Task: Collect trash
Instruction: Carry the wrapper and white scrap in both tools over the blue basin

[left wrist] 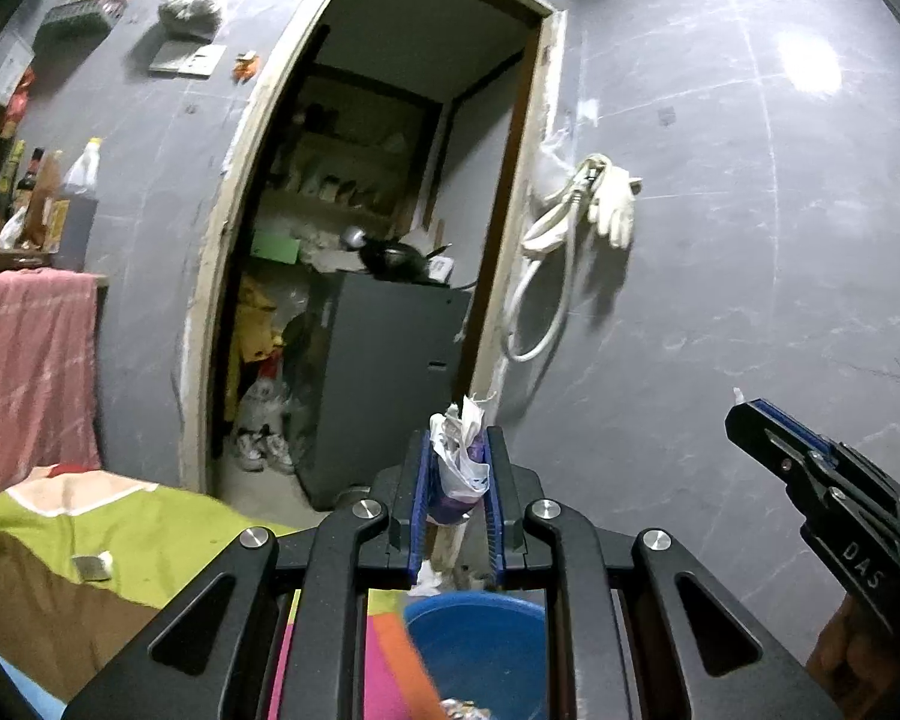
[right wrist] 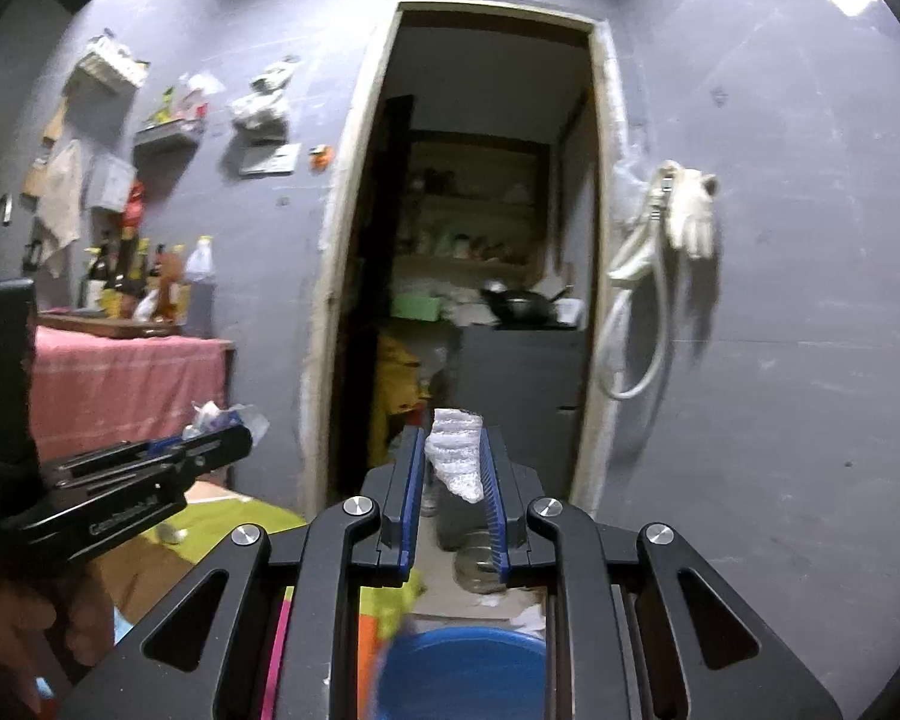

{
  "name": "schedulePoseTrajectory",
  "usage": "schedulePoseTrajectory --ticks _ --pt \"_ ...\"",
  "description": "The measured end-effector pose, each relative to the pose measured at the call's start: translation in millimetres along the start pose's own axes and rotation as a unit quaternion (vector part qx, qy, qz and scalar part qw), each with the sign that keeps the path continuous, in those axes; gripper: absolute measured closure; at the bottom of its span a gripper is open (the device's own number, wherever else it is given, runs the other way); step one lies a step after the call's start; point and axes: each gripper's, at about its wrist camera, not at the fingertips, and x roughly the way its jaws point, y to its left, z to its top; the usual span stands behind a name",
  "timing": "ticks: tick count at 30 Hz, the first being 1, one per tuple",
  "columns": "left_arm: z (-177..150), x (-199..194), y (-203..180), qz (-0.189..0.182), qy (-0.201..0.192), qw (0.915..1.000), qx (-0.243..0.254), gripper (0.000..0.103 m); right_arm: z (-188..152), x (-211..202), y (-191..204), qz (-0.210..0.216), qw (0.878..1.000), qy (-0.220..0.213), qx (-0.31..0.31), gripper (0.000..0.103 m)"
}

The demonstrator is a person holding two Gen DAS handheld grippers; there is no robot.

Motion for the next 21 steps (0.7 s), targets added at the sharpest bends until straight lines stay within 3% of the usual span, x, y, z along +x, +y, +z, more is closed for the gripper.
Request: schedulePoseTrajectory --ticks 9,21 --pt "-19.8 32.2 -32.5 -0.010 -0.010 0.9999 0.009 0.090 -22.0 -7.0 -34.0 -0.060 0.998 -0.018 -0.001 0.086" --pt "-50.2 68.8 -45.4 -0.002 0.038 0.9991 0.020 0.090 -57.5 9.4 -62.0 -0.070 0.997 0.015 0.029 0.086"
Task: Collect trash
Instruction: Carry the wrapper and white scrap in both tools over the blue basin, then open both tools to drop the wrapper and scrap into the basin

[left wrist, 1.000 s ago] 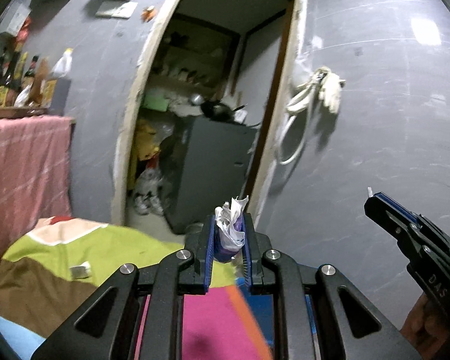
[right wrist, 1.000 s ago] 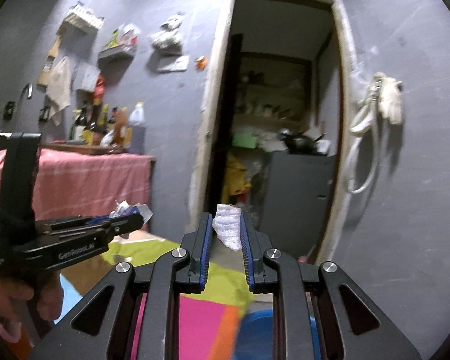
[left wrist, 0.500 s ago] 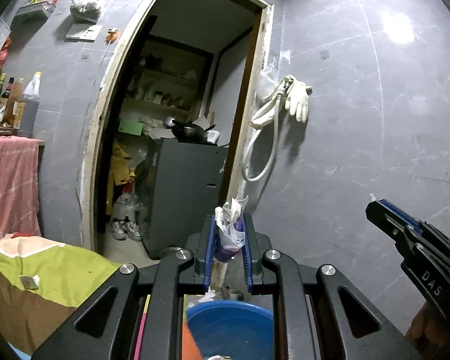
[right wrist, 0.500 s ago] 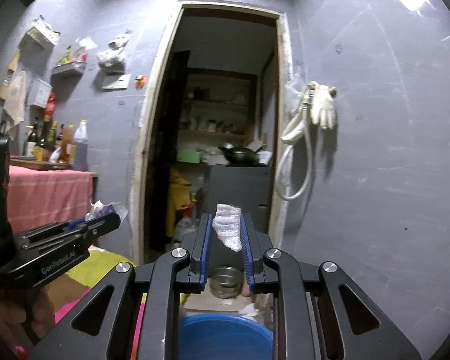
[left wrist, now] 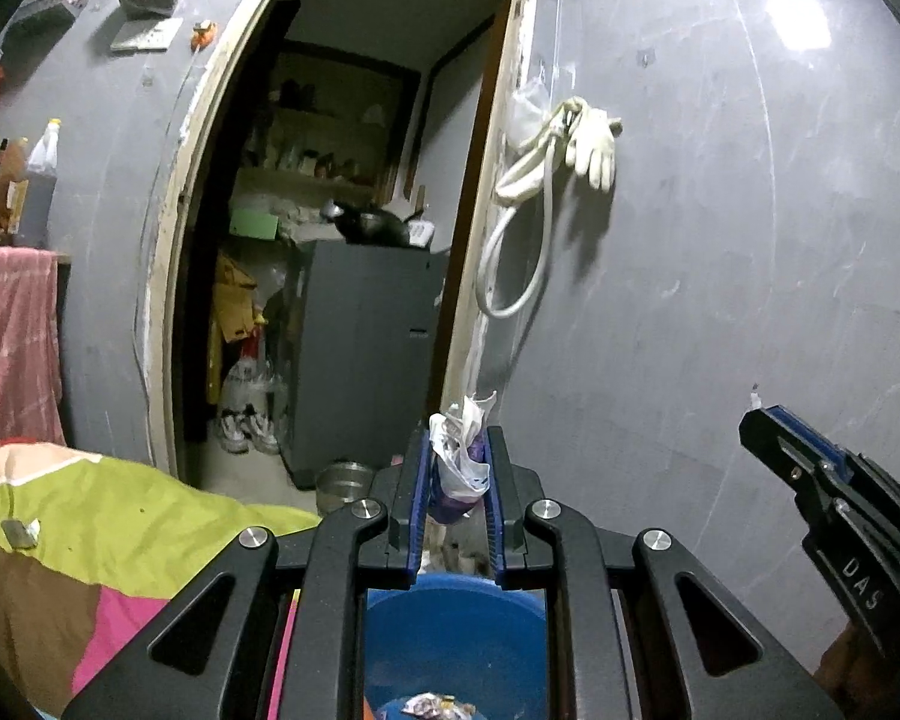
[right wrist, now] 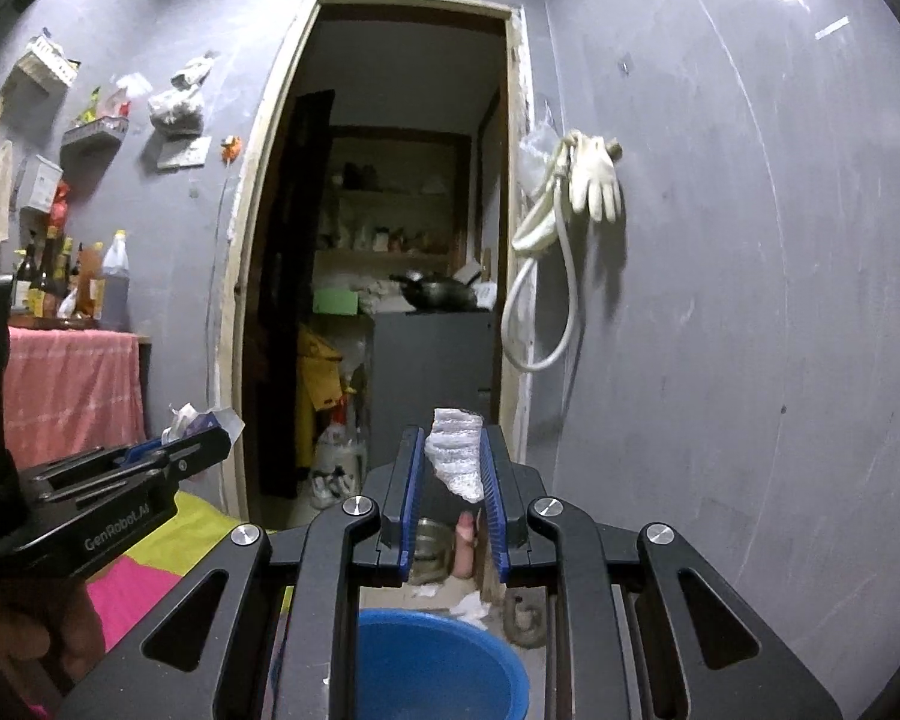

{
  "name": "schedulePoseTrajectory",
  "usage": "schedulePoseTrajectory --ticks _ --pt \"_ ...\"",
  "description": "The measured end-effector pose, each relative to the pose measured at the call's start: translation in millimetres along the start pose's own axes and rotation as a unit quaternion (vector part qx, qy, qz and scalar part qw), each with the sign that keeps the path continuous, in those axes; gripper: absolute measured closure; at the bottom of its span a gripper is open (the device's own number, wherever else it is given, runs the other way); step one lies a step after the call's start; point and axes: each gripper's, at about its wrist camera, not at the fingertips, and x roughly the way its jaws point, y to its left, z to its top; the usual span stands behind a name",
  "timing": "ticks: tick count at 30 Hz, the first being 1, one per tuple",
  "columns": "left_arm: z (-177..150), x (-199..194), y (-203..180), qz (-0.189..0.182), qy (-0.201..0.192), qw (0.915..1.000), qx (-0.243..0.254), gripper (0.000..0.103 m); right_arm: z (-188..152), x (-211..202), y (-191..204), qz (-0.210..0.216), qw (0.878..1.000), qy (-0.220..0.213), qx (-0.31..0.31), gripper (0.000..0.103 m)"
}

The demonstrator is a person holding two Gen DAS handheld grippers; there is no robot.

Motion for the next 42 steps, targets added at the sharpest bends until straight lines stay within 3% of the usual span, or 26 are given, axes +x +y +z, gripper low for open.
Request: schedulePoseTrajectory --ticks 14,21,33,39,42 --pt "-37.9 44.1 -2.1 0.008 0.074 0.9972 0.006 0.090 -41.5 25.1 -25.9 -0.007 0.998 0.058 0.034 0.086" --pt "-60.0 73.5 0.3 0.015 0.155 0.9879 0.000 0.090 -69.6 44.6 -30.6 0.009 0.992 0.116 0.051 0.086" --pt "-83.6 99.8 15.8 0.021 0.224 0.9740 -0.023 0.088 -106.3 75.8 -31.2 0.042 0.976 0.194 0.088 0.083" --pt "-89.0 107.3 26.3 0.013 0.245 0.9682 -0.049 0.072 -114.8 92.3 -30.2 0.053 0.969 0.220 0.101 0.083" --pt "-89.0 109.0 29.5 0.004 0.255 0.9654 -0.055 0.066 -116.6 95.9 -30.9 0.056 0.967 0.226 0.107 0.073"
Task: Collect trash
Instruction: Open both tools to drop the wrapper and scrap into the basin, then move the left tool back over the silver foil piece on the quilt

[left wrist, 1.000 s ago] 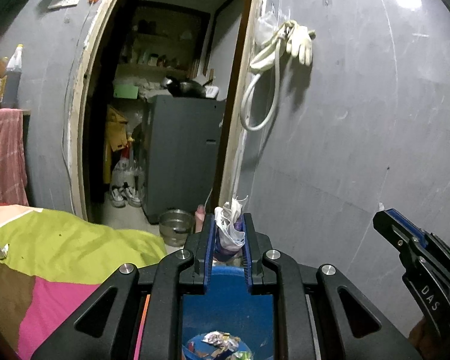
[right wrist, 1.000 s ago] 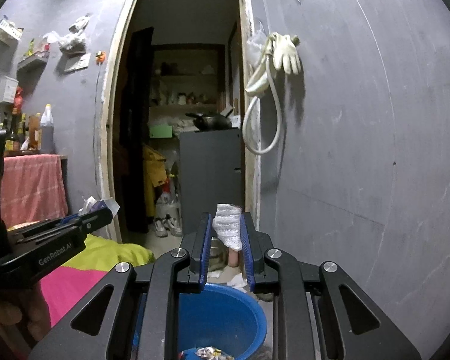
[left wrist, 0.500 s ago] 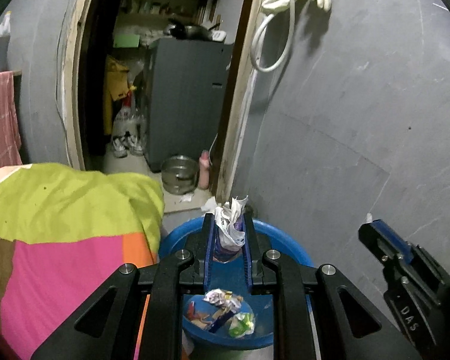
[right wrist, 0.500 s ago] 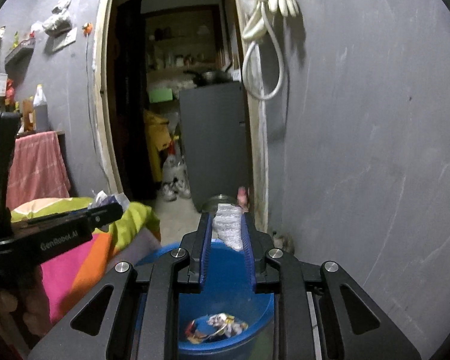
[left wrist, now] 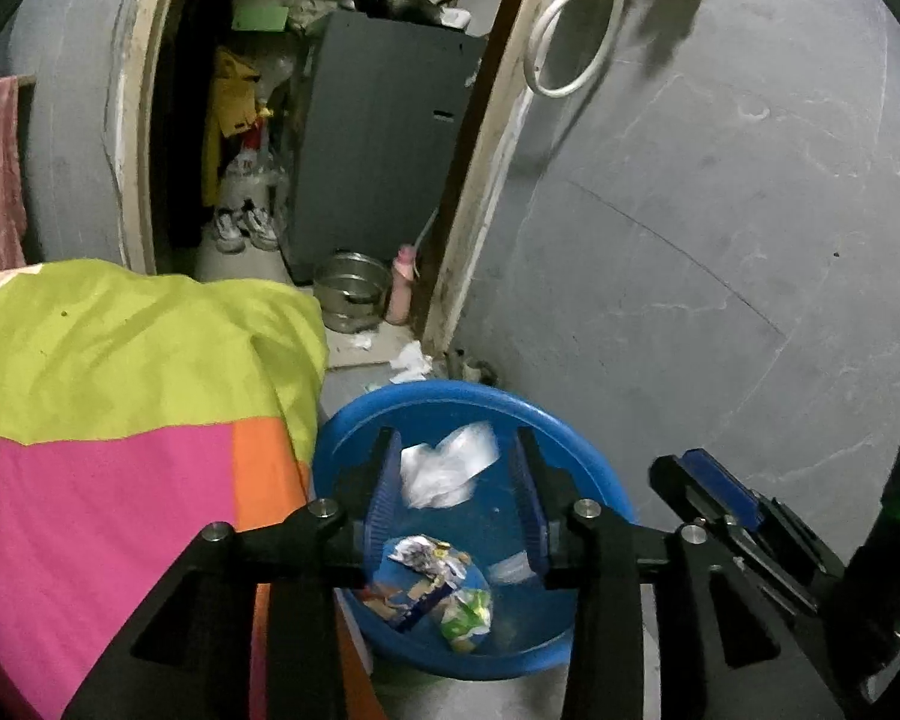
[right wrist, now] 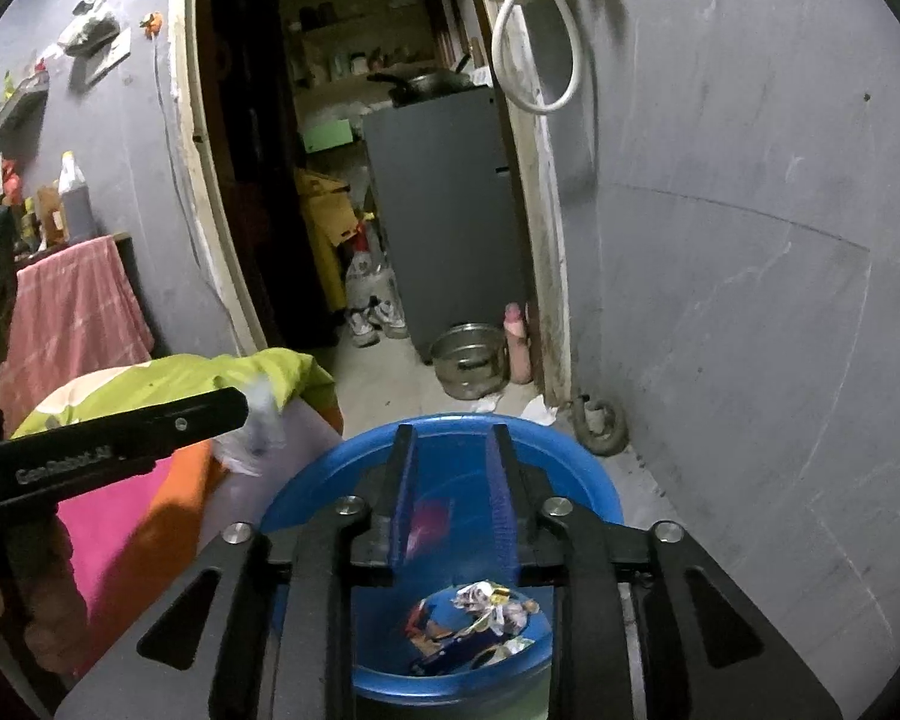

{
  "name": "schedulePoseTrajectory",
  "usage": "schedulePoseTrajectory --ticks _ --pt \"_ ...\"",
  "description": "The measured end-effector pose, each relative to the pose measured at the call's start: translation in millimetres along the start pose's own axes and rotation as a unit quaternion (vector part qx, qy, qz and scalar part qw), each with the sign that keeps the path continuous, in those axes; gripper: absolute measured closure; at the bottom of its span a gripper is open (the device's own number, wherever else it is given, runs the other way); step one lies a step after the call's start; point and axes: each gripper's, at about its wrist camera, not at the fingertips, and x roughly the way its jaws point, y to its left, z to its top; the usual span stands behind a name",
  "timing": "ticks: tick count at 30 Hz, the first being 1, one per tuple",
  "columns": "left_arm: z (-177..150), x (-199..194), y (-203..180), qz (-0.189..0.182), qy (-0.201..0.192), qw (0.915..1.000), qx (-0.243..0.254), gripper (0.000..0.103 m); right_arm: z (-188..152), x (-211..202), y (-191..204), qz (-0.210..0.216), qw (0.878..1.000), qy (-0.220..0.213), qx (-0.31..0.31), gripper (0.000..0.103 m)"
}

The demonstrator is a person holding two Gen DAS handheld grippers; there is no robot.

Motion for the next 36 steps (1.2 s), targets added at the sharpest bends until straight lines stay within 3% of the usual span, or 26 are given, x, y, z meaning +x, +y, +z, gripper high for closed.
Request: schedulePoseTrajectory --ticks 6,9,12,15,17,19,23,25,30,36 --pt "6.9 -3.7 10.5 -0.010 0.003 0.9998 -0.017 0.062 1.4 -1.8 0.4 0.003 1.000 0.003 0.004 0.071" --pt "9.3 -18.5 13.7 -0.012 -0.016 0.9996 -0.021 0.060 6.3 -10.0 7.1 0.002 1.000 -0.010 -0.002 0.069" --pt "13.2 -41.6 19.7 -0.011 -0.045 0.9986 -0.024 0.047 13.0 -26.0 18.5 0.005 0.999 -0.036 -0.010 0.053" --pt "17.1 -71.4 29.0 -0.003 -0.079 0.9966 -0.022 0.044 25.0 -43.7 32.3 0.007 0.998 -0.064 -0.021 0.049" --pt "20.5 -91.4 36.8 0.003 -0.099 0.9949 -0.022 0.033 33.2 -56.3 42.5 0.012 0.996 -0.086 -0.025 0.039" --pt "23.0 -115.6 46.7 0.010 -0.127 0.9915 -0.025 0.018 40.0 -68.7 52.8 0.020 0.994 -0.108 -0.028 0.023" --pt "22.7 -152.2 66.7 0.034 -0.151 0.9879 -0.016 0.015 52.9 -87.5 81.5 0.039 0.989 -0.140 -0.040 0.015" --pt "18.7 -168.5 74.6 0.049 -0.162 0.9854 -0.012 0.006 55.9 -94.5 93.7 0.051 0.986 -0.155 -0.041 0.000" --pt "5.2 -204.4 106.9 0.082 -0.176 0.9808 -0.020 0.005 61.6 -100.8 131.7 0.083 0.979 -0.176 -0.054 0.000" --pt "-11.8 -231.6 160.1 0.140 -0.176 0.9742 -0.020 0.005 59.5 -92.6 175.8 0.102 0.977 -0.171 -0.075 0.000"
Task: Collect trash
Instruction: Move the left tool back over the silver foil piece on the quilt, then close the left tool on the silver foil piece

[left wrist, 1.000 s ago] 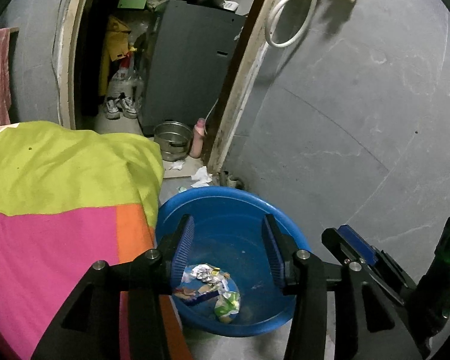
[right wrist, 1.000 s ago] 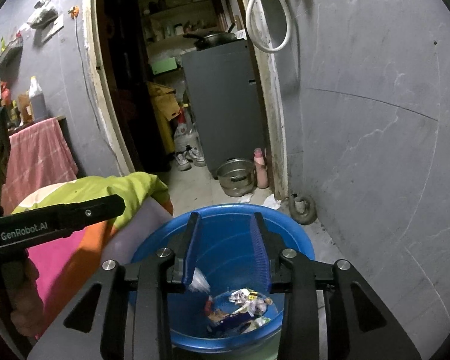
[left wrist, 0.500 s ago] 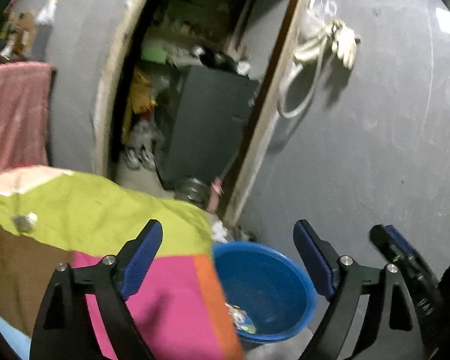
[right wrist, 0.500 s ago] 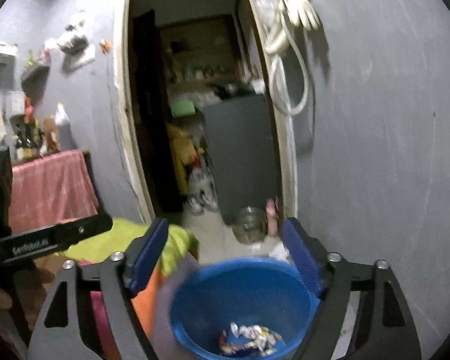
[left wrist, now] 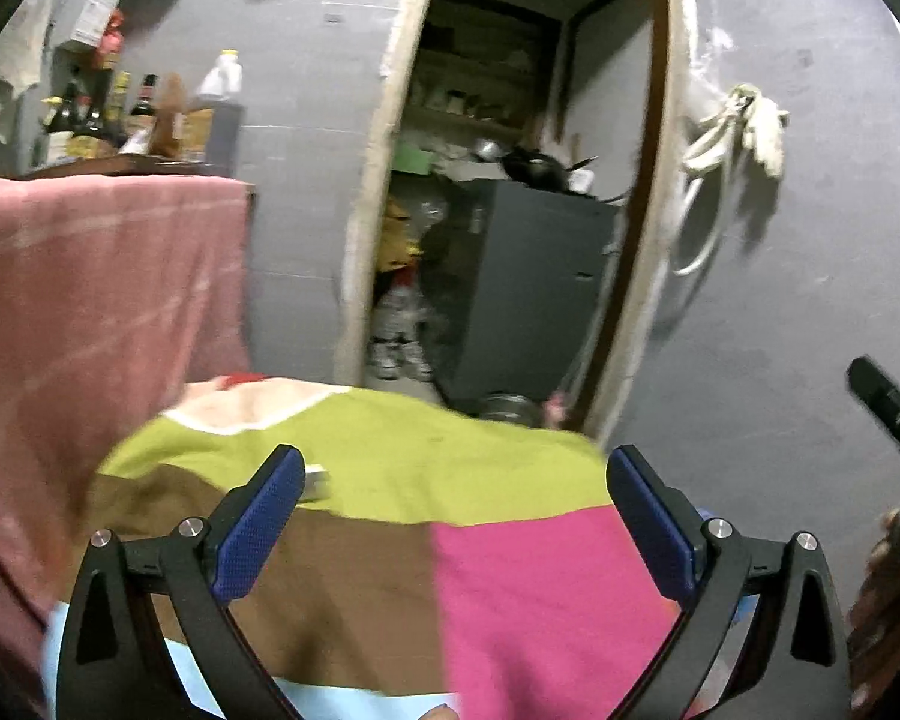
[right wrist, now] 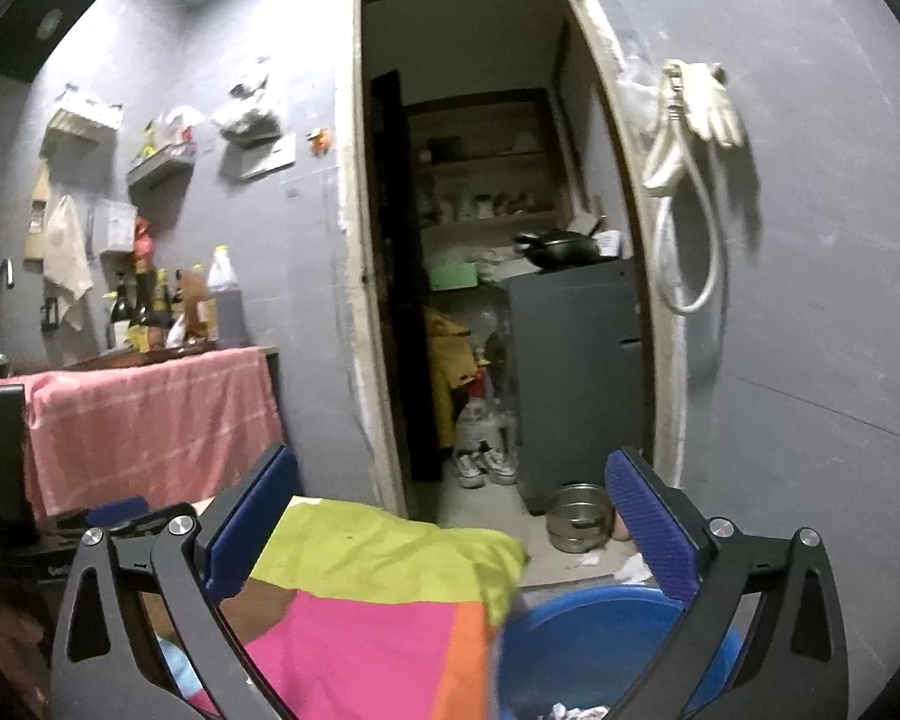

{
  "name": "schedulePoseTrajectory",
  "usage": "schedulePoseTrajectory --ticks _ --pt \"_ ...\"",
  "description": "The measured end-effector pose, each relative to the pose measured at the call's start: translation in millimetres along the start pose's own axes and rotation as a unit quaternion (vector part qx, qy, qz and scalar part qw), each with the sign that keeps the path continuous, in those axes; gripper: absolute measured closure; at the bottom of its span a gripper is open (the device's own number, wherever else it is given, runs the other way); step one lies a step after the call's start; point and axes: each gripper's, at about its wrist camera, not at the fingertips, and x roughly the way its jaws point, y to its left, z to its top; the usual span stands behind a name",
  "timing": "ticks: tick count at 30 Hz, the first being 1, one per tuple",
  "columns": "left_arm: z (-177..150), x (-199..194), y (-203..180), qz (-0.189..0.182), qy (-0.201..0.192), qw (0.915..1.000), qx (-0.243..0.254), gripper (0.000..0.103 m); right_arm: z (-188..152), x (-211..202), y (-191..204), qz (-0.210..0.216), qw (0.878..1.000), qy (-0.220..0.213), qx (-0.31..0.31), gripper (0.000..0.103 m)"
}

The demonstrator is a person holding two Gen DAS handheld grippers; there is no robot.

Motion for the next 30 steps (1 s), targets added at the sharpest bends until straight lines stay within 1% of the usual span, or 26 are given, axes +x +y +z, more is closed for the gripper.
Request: schedulePoseTrajectory --ticks 4,7,11,15,17,18,19,20,22,23,25,26,27,30 --pt "-12.0 6.4 36.1 0.027 0.022 0.9993 0.012 0.005 -8.7 10.1 21.3 0.008 1.000 0.005 -0.003 0.000" --pt "-22.2 17.8 56.3 0.034 0.045 0.9983 0.016 0.005 -22.3 21.2 37.9 0.007 1.000 0.016 -0.009 0.000" --pt "-30.4 45.7 81.4 0.030 0.087 0.9957 0.009 0.005 -38.2 34.2 51.6 0.011 0.999 0.032 0.001 0.000" --pt "-33.9 81.0 99.9 0.025 0.133 0.9908 -0.009 0.006 -50.6 44.1 54.5 0.015 0.999 0.052 0.009 0.000" --pt "-35.0 95.7 106.7 0.025 0.146 0.9887 -0.021 0.014 -53.7 48.6 52.9 0.016 0.998 0.060 0.009 0.000" --pt "-35.7 103.3 108.9 0.021 0.155 0.9873 -0.026 0.024 -54.7 50.6 51.3 0.015 0.998 0.064 0.010 0.000" --pt "-36.7 111.1 109.8 0.020 0.168 0.9853 -0.025 0.032 -55.4 51.9 49.7 0.015 0.998 0.067 0.010 0.000" --pt "-36.9 116.8 109.8 0.020 0.177 0.9837 -0.022 0.036 -56.5 53.2 47.5 0.014 0.997 0.070 0.010 0.000" --pt "-39.6 129.4 111.1 0.016 0.200 0.9794 -0.020 0.053 -57.9 54.8 44.0 0.013 0.997 0.074 0.012 0.000" --pt "-40.1 133.2 112.0 0.015 0.208 0.9778 -0.021 0.056 -58.3 55.1 42.3 0.013 0.997 0.076 0.013 0.000" --pt "-41.0 138.3 114.4 0.011 0.220 0.9753 -0.020 0.068 -60.1 55.4 38.9 0.013 0.997 0.079 0.016 0.000" --pt "-41.5 139.0 114.6 0.012 0.224 0.9744 -0.017 0.072 -61.3 55.8 38.0 0.014 0.996 0.081 0.018 0.000" --pt "-41.3 139.2 115.2 0.013 0.225 0.9741 -0.016 0.077 -62.2 56.2 36.9 0.016 0.996 0.083 0.019 0.000" --pt "-40.4 138.5 118.2 0.011 0.226 0.9740 -0.017 0.085 -65.7 57.6 36.0 0.018 0.995 0.092 0.023 0.000"
